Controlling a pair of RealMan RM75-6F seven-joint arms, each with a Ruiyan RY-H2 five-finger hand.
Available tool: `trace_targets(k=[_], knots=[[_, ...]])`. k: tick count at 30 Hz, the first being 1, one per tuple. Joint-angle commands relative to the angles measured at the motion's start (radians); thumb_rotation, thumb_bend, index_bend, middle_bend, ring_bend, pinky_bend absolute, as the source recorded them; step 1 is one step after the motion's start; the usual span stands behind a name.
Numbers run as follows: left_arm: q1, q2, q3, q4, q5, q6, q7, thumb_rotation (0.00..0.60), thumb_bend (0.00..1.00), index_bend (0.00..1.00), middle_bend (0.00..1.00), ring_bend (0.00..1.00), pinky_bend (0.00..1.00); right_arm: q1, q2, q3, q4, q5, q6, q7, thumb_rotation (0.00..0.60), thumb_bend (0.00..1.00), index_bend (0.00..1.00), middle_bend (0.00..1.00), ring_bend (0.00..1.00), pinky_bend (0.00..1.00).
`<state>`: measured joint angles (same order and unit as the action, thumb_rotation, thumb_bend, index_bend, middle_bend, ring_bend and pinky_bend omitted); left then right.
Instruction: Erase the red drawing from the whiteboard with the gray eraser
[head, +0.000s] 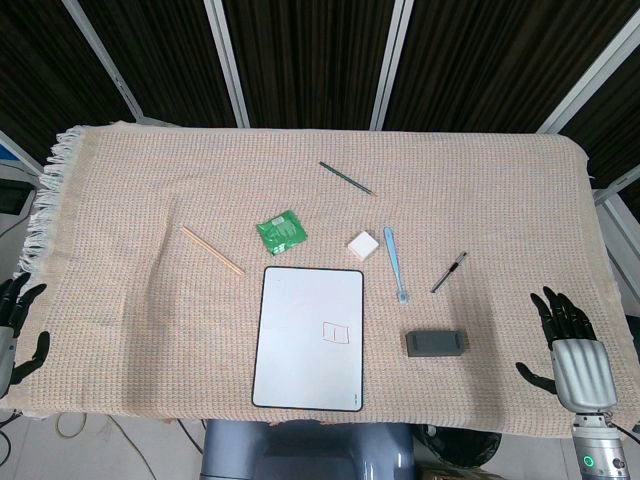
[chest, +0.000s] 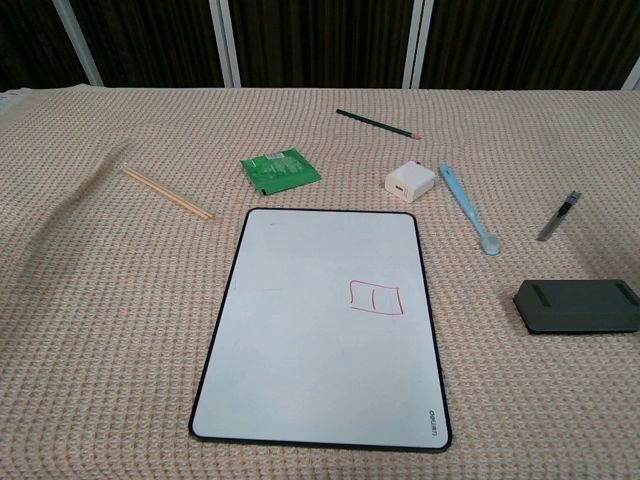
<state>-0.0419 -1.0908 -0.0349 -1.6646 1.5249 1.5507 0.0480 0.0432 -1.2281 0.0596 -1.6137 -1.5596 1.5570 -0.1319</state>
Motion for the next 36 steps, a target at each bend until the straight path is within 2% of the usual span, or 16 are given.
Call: trace_targets(k=[1, 26, 33, 36], knots=[[0.000, 0.000, 0.000, 0.000, 0.000, 0.001, -0.001, 0.600, 0.46, 0.14, 0.01, 0.00, 0.00, 0.000, 0.000, 0.000, -0.002, 0.001, 0.000, -0.001, 0.600, 0.10, 0.00, 0.02, 0.03, 0.15], [0.001, -0.003, -0.005, -0.006, -0.010, -0.001, 0.004, 0.600, 0.46, 0.14, 0.01, 0.00, 0.00, 0.001, 0.016, -0.013, -0.017, -0.003, -0.018, 0.013, 0.600, 0.10, 0.00, 0.02, 0.03, 0.15], [0.001, 0.000, -0.009, -0.011, -0.016, -0.001, -0.002, 0.600, 0.46, 0.14, 0.01, 0.00, 0.00, 0.019, 0.059, -0.050, -0.056, -0.027, -0.079, 0.076, 0.600, 0.10, 0.00, 0.02, 0.03, 0.15], [0.000, 0.001, -0.010, -0.012, -0.018, -0.004, -0.004, 0.600, 0.46, 0.14, 0.01, 0.00, 0.00, 0.048, 0.088, -0.054, -0.075, -0.042, -0.126, 0.067, 0.600, 0.10, 0.00, 0.02, 0.03, 0.15]])
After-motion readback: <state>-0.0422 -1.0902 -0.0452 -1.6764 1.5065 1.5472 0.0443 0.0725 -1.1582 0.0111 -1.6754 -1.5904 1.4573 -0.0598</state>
